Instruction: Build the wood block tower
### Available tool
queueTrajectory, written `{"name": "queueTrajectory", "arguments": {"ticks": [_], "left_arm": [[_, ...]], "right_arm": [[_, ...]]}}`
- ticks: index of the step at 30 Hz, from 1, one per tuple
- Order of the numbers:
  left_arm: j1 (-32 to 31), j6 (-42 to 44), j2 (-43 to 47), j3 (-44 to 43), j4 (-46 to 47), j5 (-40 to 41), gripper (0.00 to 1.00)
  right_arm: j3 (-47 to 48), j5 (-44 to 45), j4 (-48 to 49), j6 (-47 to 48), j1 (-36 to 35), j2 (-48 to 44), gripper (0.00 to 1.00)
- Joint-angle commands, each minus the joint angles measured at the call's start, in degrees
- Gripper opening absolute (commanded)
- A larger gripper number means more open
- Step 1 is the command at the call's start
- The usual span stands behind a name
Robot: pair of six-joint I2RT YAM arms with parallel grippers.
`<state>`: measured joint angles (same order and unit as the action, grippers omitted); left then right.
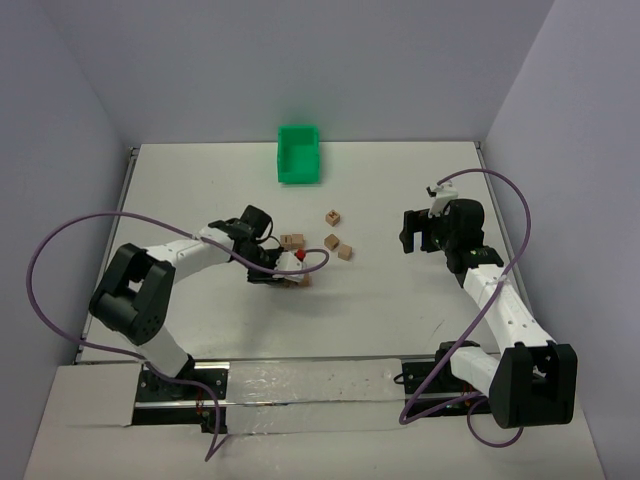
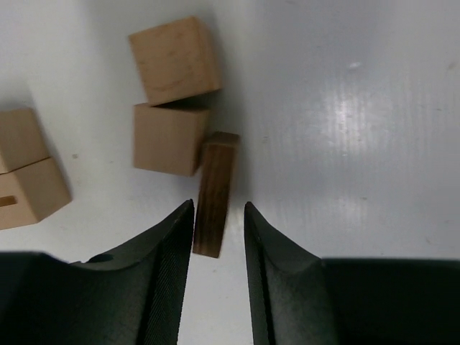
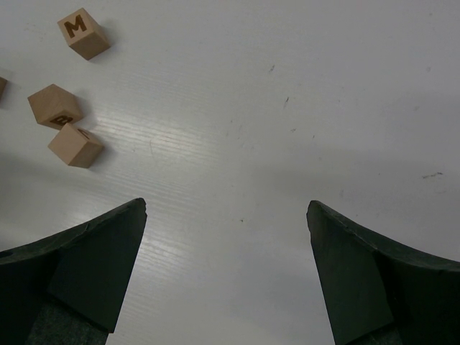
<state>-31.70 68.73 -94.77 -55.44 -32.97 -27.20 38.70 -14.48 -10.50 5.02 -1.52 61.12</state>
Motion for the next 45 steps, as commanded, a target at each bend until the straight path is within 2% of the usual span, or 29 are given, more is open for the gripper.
{"name": "queueTrajectory", "arguments": {"ticks": [1, 6, 10, 12, 14, 20, 28, 34, 45], "left_arm": [[-2.53, 0.96, 5.13, 3.42, -1.48, -2.54, 0.39], [-6.37, -1.54, 10.19, 8.31, 0.06, -1.16, 0.34], [-8.34, -5.75, 12.81, 9.49, 0.29, -1.96, 0.2], [-8.47, -7.2, 13.77, 8.88, -0.62, -3.18, 0.17], [-8.47, -9.26, 14.16, 6.95, -4.07, -7.97, 0.11], [-7.7, -9.3, 9.81, 2.09, -16.12, -12.05, 0.09], [5.75, -5.68, 3.53, -3.13, -24.45, -16.37, 0.07], [12.75, -7.75, 0.1, -5.46, -21.92, -15.84, 0.07], [18.91, -10.93, -13.16, -13.14, -19.51, -16.64, 0.1]], "right_arm": [[2.52, 0.09, 0.48, 0.45, -0.33, -0.11, 1.0], [2.7, -0.21, 0.31, 0.35, -0.26, -0.23, 1.0], [2.61, -0.37, 0.22, 0.35, -0.33, -0.33, 1.0], [2.61, -0.37, 0.13, 0.36, -0.33, -0.39, 1.0], [2.52, -0.38, 0.05, 0.43, -0.33, -0.48, 1.0], [3.0, -1.14, -0.26, 0.5, -0.33, 0.09, 1.0], [2.85, -1.31, -0.41, 1.06, -0.33, 0.09, 1.0], [3.2, -1.9, -0.57, 0.76, -0.41, 0.9, 1.0], [3.23, -1.96, -0.67, 0.87, -0.41, 1.22, 1.0]]}}
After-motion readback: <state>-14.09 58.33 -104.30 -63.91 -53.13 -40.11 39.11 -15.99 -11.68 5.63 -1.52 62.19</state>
